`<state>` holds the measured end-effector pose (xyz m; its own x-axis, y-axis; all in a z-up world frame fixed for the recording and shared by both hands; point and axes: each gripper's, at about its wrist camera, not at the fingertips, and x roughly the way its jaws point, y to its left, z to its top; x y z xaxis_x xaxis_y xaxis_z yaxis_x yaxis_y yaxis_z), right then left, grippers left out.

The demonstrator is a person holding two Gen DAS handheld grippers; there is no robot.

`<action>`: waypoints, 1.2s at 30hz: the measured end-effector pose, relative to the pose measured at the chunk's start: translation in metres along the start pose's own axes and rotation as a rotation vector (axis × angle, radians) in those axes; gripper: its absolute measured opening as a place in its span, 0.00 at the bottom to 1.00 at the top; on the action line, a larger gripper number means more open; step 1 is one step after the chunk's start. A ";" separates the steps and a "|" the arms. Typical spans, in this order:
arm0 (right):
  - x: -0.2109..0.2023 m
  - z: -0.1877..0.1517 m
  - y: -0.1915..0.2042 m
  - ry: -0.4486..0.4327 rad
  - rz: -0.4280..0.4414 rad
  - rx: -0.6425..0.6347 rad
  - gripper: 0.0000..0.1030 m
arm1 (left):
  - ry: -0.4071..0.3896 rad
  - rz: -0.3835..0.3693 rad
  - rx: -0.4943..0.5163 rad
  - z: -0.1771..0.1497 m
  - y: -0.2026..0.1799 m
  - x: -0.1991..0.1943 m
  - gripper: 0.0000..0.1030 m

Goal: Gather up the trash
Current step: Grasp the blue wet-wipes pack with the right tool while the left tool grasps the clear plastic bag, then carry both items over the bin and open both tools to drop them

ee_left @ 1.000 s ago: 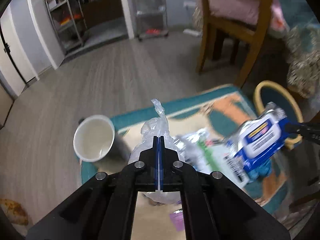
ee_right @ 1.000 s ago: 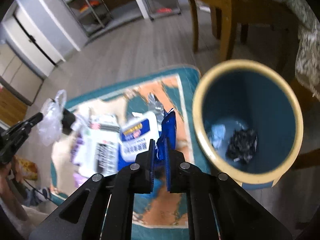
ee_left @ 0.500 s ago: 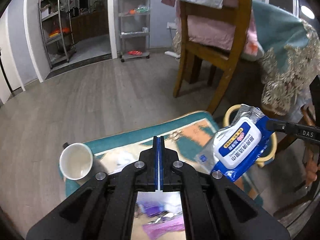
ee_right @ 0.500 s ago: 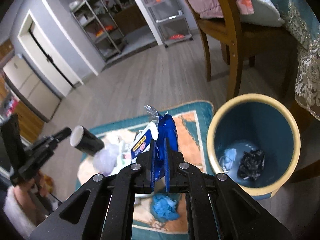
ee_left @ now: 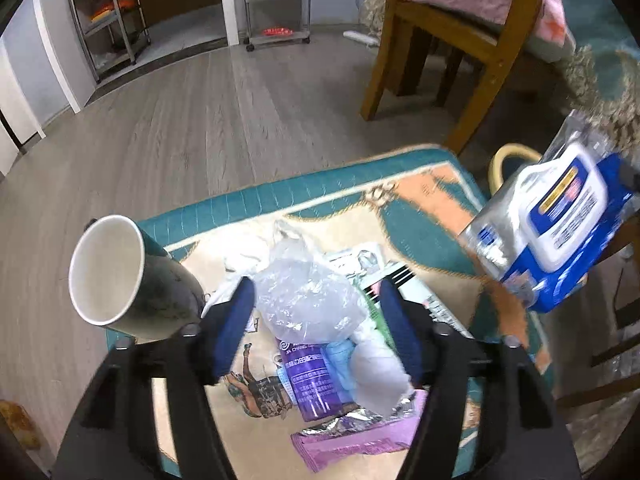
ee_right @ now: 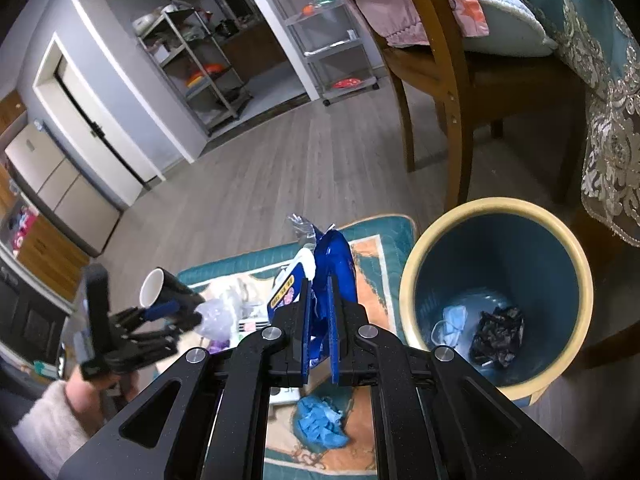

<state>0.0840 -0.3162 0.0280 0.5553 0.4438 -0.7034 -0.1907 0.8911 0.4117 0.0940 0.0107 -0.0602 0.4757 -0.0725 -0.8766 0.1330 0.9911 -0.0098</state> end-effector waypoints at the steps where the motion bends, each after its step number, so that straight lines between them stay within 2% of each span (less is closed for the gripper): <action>1: 0.000 0.000 0.000 0.001 0.002 0.001 0.08 | 0.027 0.009 0.012 -0.002 -0.002 0.009 0.65; 3: 0.000 0.000 0.000 0.001 0.004 -0.001 0.08 | 0.071 0.004 0.021 -0.006 -0.004 0.021 0.62; 4: 0.000 0.000 0.000 0.001 0.004 -0.001 0.08 | 0.093 0.003 0.024 -0.008 -0.006 0.028 0.54; 5: -0.001 0.000 -0.002 0.000 0.003 0.001 0.08 | 0.116 0.002 0.033 -0.012 -0.005 0.031 0.28; 6: -0.002 0.000 -0.003 -0.003 0.002 0.003 0.08 | 0.129 0.008 0.046 -0.013 -0.005 0.032 0.13; 8: -0.005 0.000 -0.005 -0.007 0.002 0.007 0.08 | 0.108 0.022 0.056 -0.011 -0.005 0.024 0.09; 11: -0.012 0.004 -0.010 -0.026 -0.001 0.020 0.08 | 0.016 0.051 0.047 0.001 -0.007 0.000 0.09; 14: -0.022 0.009 -0.017 -0.059 -0.003 0.042 0.08 | -0.114 0.078 0.062 0.013 -0.016 -0.035 0.08; 19: -0.040 0.016 -0.028 -0.110 -0.007 0.065 0.08 | -0.234 0.043 0.104 0.018 -0.037 -0.069 0.09; 23: -0.050 0.020 -0.040 -0.141 -0.029 0.095 0.08 | -0.269 -0.011 0.153 0.020 -0.063 -0.077 0.09; 26: -0.061 0.025 -0.051 -0.173 -0.068 0.104 0.08 | -0.272 -0.084 0.172 0.023 -0.083 -0.074 0.09; 31: -0.075 0.031 -0.074 -0.208 -0.139 0.124 0.08 | -0.253 -0.149 0.248 0.025 -0.125 -0.058 0.09; 36: -0.073 0.032 -0.098 -0.205 -0.254 0.118 0.08 | -0.243 -0.209 0.332 0.030 -0.173 -0.041 0.09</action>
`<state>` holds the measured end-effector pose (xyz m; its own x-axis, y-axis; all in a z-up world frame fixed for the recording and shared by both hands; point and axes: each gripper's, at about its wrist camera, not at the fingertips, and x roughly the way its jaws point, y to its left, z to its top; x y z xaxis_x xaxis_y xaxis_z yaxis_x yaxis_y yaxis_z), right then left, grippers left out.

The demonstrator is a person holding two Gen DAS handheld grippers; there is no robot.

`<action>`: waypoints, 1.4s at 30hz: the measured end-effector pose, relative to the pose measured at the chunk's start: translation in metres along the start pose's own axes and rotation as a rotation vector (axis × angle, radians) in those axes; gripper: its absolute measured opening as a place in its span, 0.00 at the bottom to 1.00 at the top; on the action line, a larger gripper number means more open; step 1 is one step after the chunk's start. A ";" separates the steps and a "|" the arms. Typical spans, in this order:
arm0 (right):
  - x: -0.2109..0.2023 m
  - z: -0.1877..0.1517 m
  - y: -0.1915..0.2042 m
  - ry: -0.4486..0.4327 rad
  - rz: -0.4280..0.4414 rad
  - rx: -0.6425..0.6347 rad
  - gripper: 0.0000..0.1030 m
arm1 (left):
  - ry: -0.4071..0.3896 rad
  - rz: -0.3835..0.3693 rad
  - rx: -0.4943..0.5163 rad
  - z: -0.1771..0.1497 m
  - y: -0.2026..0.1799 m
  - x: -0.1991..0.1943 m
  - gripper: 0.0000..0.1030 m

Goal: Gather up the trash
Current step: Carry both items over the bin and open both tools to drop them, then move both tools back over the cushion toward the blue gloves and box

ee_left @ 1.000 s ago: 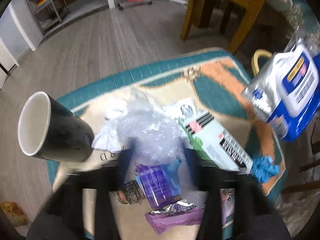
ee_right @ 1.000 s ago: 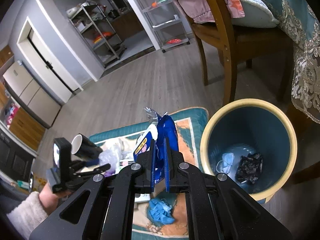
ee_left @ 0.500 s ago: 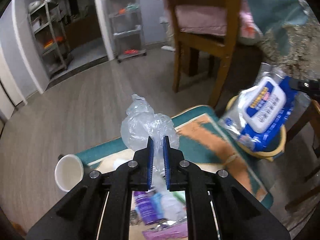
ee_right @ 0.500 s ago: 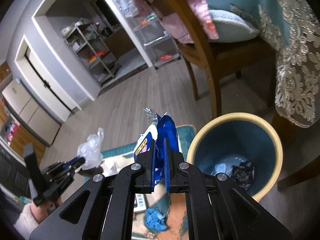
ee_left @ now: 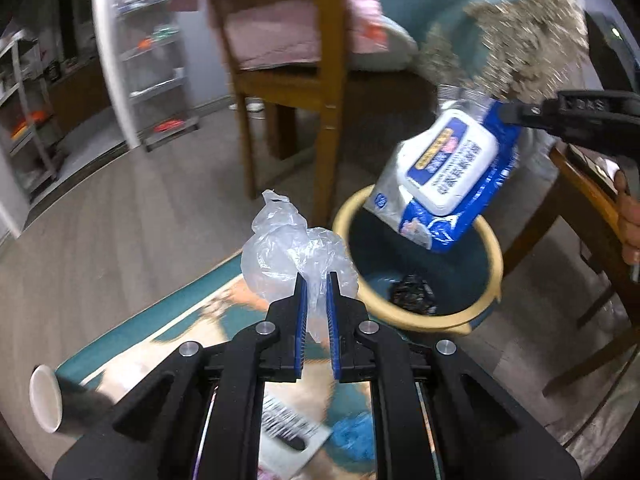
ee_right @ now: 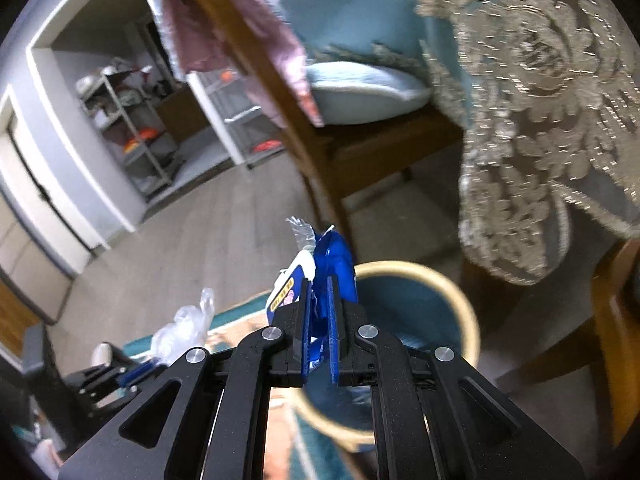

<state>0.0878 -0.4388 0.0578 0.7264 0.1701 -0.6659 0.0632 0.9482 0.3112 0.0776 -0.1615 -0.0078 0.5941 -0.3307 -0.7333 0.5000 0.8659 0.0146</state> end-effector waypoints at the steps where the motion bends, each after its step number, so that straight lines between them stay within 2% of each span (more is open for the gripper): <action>1: 0.002 -0.001 -0.004 0.001 -0.021 -0.005 0.08 | 0.004 -0.014 0.014 0.003 -0.007 0.007 0.09; 3: 0.009 -0.002 -0.015 0.017 -0.070 -0.013 0.08 | 0.013 -0.041 0.029 0.006 -0.019 0.020 0.09; 9: 0.031 -0.008 -0.039 0.075 -0.129 0.007 0.08 | 0.041 -0.102 0.060 0.011 -0.047 0.055 0.09; 15: 0.040 -0.011 -0.044 0.097 -0.147 0.009 0.09 | 0.037 -0.142 0.085 0.009 -0.065 0.065 0.09; 17: 0.040 -0.011 -0.040 0.101 -0.152 0.000 0.13 | 0.030 -0.154 0.089 0.009 -0.067 0.066 0.10; 19: 0.044 -0.011 -0.038 0.116 -0.141 0.002 0.18 | 0.040 -0.170 0.100 0.009 -0.069 0.066 0.17; 21: 0.045 -0.011 -0.039 0.119 -0.127 0.017 0.33 | 0.051 -0.165 0.107 0.009 -0.070 0.068 0.43; 22: 0.043 -0.011 -0.040 0.109 -0.118 0.024 0.44 | 0.049 -0.167 0.106 0.009 -0.070 0.068 0.48; 23: 0.042 -0.010 -0.040 0.102 -0.115 0.026 0.52 | 0.045 -0.164 0.104 0.008 -0.069 0.067 0.52; 25: 0.037 -0.007 -0.039 0.084 -0.110 0.030 0.59 | 0.047 -0.155 0.101 0.009 -0.067 0.065 0.54; 28: 0.034 -0.006 -0.037 0.071 -0.109 0.027 0.72 | 0.036 -0.132 0.081 0.010 -0.059 0.060 0.65; 36: 0.020 -0.007 -0.014 0.049 -0.089 -0.015 0.81 | -0.010 -0.080 0.044 0.008 -0.035 0.029 0.85; 42: -0.004 -0.024 0.006 0.040 -0.069 -0.007 0.86 | -0.030 0.004 0.036 -0.002 -0.010 -0.023 0.91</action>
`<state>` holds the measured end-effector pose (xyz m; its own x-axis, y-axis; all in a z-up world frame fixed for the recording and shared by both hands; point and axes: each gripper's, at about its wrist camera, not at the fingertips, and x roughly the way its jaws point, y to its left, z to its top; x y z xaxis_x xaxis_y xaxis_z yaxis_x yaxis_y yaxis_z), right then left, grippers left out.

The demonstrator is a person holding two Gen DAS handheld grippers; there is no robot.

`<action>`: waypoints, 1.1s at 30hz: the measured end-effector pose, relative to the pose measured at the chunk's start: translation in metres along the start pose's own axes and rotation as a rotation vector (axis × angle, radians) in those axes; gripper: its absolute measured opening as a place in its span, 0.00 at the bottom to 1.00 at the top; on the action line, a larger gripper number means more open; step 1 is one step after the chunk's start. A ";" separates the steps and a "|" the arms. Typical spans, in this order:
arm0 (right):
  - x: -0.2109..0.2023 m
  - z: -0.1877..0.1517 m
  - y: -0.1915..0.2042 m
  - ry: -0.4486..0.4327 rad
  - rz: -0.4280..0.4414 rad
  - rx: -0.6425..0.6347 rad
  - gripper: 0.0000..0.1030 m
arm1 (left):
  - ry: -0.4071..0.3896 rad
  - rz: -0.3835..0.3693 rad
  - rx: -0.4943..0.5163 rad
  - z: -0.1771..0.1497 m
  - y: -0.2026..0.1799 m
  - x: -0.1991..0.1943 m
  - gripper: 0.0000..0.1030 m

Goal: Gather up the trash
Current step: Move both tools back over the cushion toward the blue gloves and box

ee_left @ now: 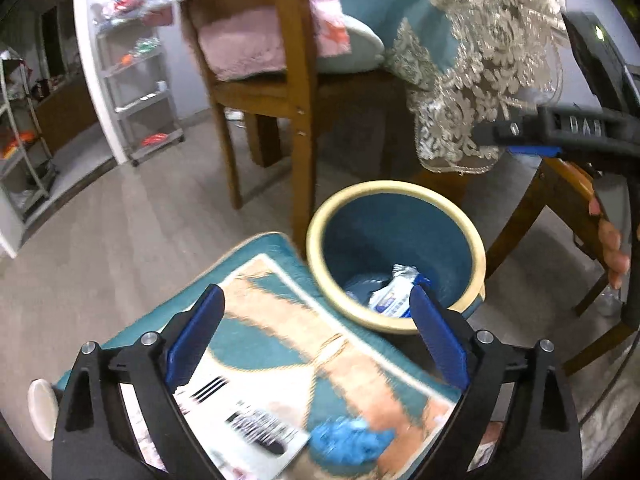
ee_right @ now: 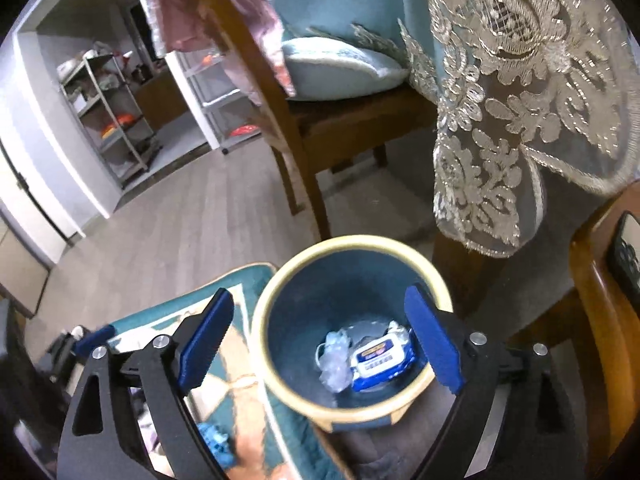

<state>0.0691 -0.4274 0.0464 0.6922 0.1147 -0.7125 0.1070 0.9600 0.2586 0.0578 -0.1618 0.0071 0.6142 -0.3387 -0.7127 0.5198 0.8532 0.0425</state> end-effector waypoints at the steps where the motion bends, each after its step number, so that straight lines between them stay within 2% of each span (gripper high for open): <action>1: -0.005 -0.005 0.005 0.000 0.004 -0.007 0.87 | -0.012 0.011 -0.014 -0.001 0.005 -0.011 0.92; 4: -0.018 -0.021 0.018 0.009 0.038 -0.015 0.88 | -0.032 0.018 -0.045 -0.009 0.017 -0.037 0.94; 8: -0.030 -0.043 0.035 0.032 0.101 -0.010 0.90 | -0.025 0.066 -0.042 -0.028 0.029 -0.067 0.94; 12: -0.028 -0.065 0.054 0.078 0.107 -0.042 0.91 | -0.049 0.073 -0.078 -0.034 0.037 -0.085 0.94; 16: -0.020 -0.076 0.066 0.112 0.098 -0.059 0.92 | -0.068 0.107 -0.037 -0.041 0.036 -0.101 0.94; 19: -0.016 -0.081 0.074 0.127 0.092 -0.078 0.92 | -0.055 0.138 -0.029 -0.047 0.041 -0.105 0.94; 24: -0.002 -0.097 0.089 0.164 0.098 -0.112 0.92 | -0.061 0.189 -0.072 -0.058 0.066 -0.113 0.94; 28: 0.012 -0.111 0.097 0.205 0.109 -0.123 0.92 | -0.023 0.239 -0.113 -0.066 0.090 -0.106 0.94; 33: 0.026 -0.128 0.113 0.252 0.087 -0.199 0.92 | 0.017 0.273 -0.194 -0.072 0.116 -0.094 0.94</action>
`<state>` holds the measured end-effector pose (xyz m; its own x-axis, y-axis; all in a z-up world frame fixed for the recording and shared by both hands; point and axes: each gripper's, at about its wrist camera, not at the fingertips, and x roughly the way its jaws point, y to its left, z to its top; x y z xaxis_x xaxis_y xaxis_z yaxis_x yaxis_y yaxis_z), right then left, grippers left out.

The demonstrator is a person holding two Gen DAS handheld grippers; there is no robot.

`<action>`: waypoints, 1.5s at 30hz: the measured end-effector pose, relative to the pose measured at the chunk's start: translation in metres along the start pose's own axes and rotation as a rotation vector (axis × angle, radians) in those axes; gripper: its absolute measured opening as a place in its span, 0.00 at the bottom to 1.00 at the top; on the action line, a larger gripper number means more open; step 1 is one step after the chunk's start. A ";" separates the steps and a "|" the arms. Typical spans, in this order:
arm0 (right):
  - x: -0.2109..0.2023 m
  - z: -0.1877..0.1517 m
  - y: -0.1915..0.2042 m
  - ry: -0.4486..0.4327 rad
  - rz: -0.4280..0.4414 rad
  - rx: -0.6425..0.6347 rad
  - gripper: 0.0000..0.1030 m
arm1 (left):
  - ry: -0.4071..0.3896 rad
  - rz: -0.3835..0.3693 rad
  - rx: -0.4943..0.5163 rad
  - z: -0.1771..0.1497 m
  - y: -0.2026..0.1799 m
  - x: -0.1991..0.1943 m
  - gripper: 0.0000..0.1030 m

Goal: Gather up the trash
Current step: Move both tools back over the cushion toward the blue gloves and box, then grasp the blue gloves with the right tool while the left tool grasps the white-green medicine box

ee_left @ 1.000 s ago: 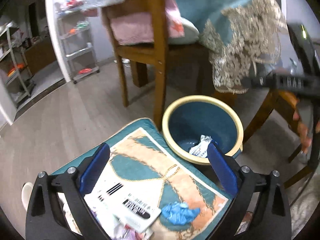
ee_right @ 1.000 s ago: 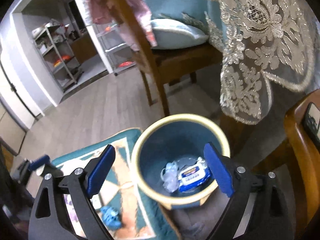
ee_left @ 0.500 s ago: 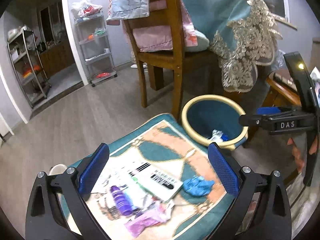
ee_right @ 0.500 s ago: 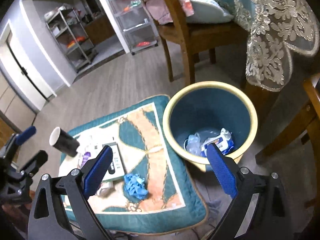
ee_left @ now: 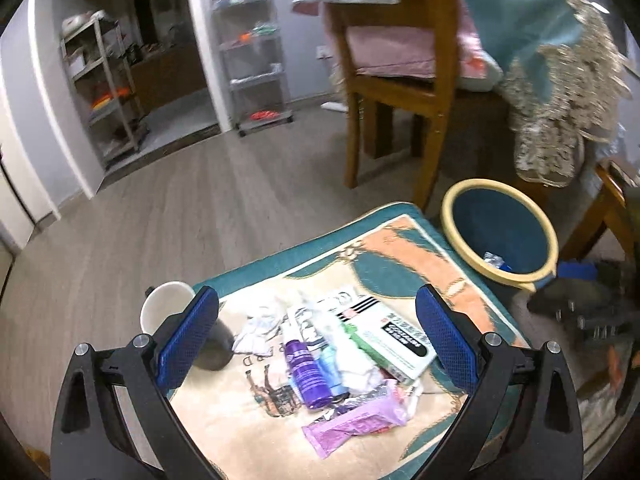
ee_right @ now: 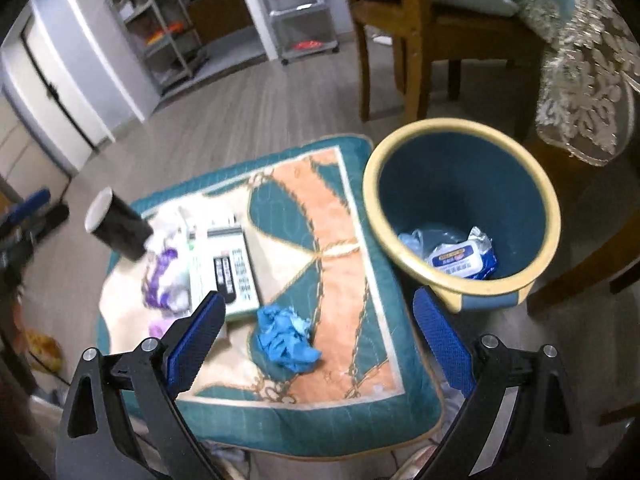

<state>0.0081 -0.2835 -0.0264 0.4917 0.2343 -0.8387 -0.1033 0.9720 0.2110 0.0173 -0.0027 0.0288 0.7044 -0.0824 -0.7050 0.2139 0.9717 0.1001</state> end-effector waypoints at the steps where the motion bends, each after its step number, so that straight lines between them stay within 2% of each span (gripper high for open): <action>1: 0.004 -0.002 0.003 0.012 -0.002 -0.013 0.92 | 0.003 0.002 -0.006 -0.001 0.002 0.001 0.94; 6: 0.018 -0.009 0.009 0.051 0.004 -0.043 0.92 | -0.001 0.004 -0.011 0.000 0.006 0.007 0.94; 8: 0.022 -0.010 0.009 0.057 0.032 -0.041 0.92 | -0.005 -0.002 -0.007 0.001 0.006 0.009 0.94; 15: 0.051 -0.020 0.014 0.130 0.059 -0.036 0.91 | 0.037 -0.031 -0.060 0.001 0.007 0.032 0.94; 16: 0.054 -0.021 0.014 0.142 0.068 -0.030 0.89 | 0.045 -0.030 -0.057 0.000 0.006 0.036 0.94; 20: 0.069 -0.025 0.016 0.198 0.072 -0.021 0.64 | 0.076 -0.006 -0.043 -0.003 0.004 0.049 0.94; 23: 0.076 -0.026 0.017 0.222 0.075 -0.033 0.59 | 0.098 0.004 -0.049 -0.005 0.006 0.057 0.94; 26: 0.081 -0.027 0.020 0.240 0.073 -0.050 0.55 | 0.116 -0.021 -0.072 -0.007 0.006 0.065 0.94; 30: 0.089 -0.028 0.020 0.268 0.068 -0.058 0.55 | 0.155 0.004 -0.045 -0.013 -0.001 0.081 0.94; 33: 0.095 -0.029 0.019 0.293 0.064 -0.063 0.53 | 0.182 -0.011 -0.052 -0.016 -0.005 0.089 0.94; 34: 0.097 -0.031 0.019 0.306 0.059 -0.069 0.49 | 0.192 -0.022 -0.058 -0.017 -0.007 0.092 0.94; 36: 0.100 -0.031 0.018 0.324 0.066 -0.068 0.35 | 0.199 -0.028 -0.062 -0.018 -0.012 0.094 0.94; 37: 0.100 -0.030 0.017 0.328 0.075 -0.063 0.21 | 0.202 -0.031 -0.064 -0.018 -0.015 0.095 0.94; 40: 0.093 -0.022 0.012 0.301 0.076 -0.037 0.14 | 0.221 -0.030 -0.074 -0.021 -0.026 0.100 0.94; 45: 0.064 0.005 -0.001 0.174 0.068 -0.003 0.14 | 0.240 0.005 -0.065 -0.025 -0.047 0.105 0.94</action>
<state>0.0437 -0.2700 -0.0779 0.3263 0.2983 -0.8970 -0.1338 0.9539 0.2686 0.0643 -0.0513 -0.0678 0.5226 -0.0298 -0.8521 0.1611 0.9848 0.0643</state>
